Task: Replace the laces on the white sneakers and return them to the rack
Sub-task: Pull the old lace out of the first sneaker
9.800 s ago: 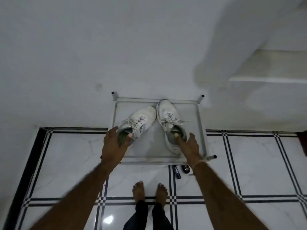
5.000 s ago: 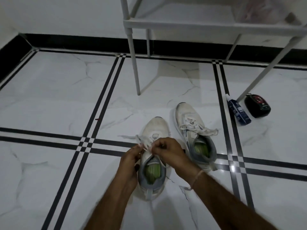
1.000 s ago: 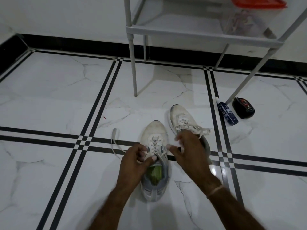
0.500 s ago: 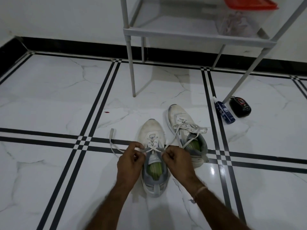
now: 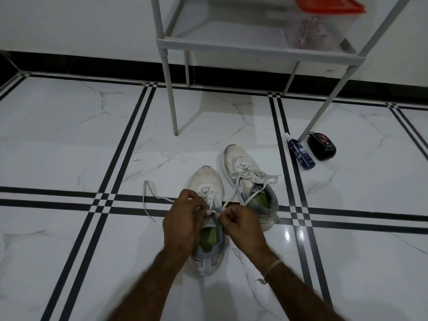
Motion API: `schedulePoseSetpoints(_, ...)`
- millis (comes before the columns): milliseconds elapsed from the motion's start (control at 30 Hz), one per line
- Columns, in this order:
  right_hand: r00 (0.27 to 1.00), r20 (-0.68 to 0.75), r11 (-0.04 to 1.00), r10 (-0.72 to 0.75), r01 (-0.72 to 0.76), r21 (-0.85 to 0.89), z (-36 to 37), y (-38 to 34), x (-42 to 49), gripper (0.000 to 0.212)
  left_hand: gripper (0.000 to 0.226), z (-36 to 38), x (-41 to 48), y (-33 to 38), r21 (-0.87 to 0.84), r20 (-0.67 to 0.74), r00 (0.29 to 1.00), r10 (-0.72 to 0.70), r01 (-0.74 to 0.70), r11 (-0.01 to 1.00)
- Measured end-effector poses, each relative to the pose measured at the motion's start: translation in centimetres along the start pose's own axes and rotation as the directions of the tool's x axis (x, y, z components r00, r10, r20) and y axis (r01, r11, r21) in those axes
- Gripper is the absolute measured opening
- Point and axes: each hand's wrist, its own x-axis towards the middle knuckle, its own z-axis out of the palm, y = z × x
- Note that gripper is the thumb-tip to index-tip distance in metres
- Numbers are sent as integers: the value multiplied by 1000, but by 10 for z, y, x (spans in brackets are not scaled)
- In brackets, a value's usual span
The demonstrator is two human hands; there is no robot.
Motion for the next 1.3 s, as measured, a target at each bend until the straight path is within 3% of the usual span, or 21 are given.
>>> schedulePoseSetpoints(67,1000,10,1000,17,-17,11,-2,2,-1,30,18,1,8,-1,-434,9,955,-295,270,860)
schedulePoseSetpoints(133,998,36,999,47,-48,16,-2,2,-1,27,24,0,12,1,-778,263,772,-579,525,346)
schedulePoseSetpoints(167,997,44,998,56,-56,12,-2,2,-1,23,23,-1,10,1,-803,346,719,-603,559,205)
schedulePoseSetpoints(233,998,37,998,59,-59,0,-1,-1,-1,23,16,-1,6,-2,-777,315,760,-568,550,305)
schedulePoseSetpoints(333,996,39,996,81,-82,28,-1,-2,0,19,8,-3,7,-12,-585,146,962,-229,271,765)
schedulePoseSetpoints(500,995,58,995,80,-83,48,-2,-1,1,21,11,-3,12,-16,-378,123,988,-96,136,916)
schedulePoseSetpoints(567,995,57,996,86,-88,33,-3,-1,2,23,15,-1,13,-6,-392,153,980,-127,178,902)
schedulePoseSetpoints(600,994,59,996,87,-89,31,-3,0,2,24,17,-1,15,0,-502,197,951,-239,307,809)
schedulePoseSetpoints(667,995,63,996,83,-85,38,-5,1,1,27,23,-5,22,8,-779,296,831,-471,496,384)
schedulePoseSetpoints(700,994,70,995,88,-91,42,-5,1,1,26,26,-8,24,5,-835,290,796,-531,481,265)
schedulePoseSetpoints(733,992,79,993,103,-107,47,-6,1,2,23,28,-11,25,0,-820,233,809,-540,462,338)
schedulePoseSetpoints(767,989,90,990,120,-126,56,-6,0,3,21,27,-13,25,-5,-747,170,866,-471,425,511)
schedulePoseSetpoints(833,983,115,987,139,-147,59,-8,-1,5,20,16,-15,23,-9,-535,206,958,-197,279,797)
schedulePoseSetpoints(967,981,140,990,136,-140,22,-14,-3,5,19,16,-5,26,-14,-158,303,950,77,-29,987)
schedulePoseSetpoints(1033,984,117,990,136,-139,17,-12,-1,4,21,17,-6,23,-10,-205,216,975,58,-12,979)
schedulePoseSetpoints(1067,986,103,991,129,-131,7,-11,-1,4,22,18,-7,21,-11,-384,177,983,-53,118,916)
schedulePoseSetpoints(1100,988,92,992,125,-127,13,-10,-1,2,24,20,-11,21,-10,-630,195,956,-218,292,720)
schedulePoseSetpoints(1167,986,81,987,143,-148,61,-7,-1,-1,24,25,-19,29,-11,-906,352,833,-426,417,67)
schedulePoseSetpoints(1200,985,78,984,156,-162,78,-7,-3,-3,24,27,-20,29,-16,-916,375,795,-477,396,-61)
schedulePoseSetpoints(1233,984,76,982,162,-169,85,-6,-4,-6,23,30,-20,29,-17,-908,355,787,-504,418,13)
schedulePoseSetpoints(1300,985,63,985,161,-164,56,-7,-7,-10,23,19,-19,23,-15,-743,245,887,-392,432,511)
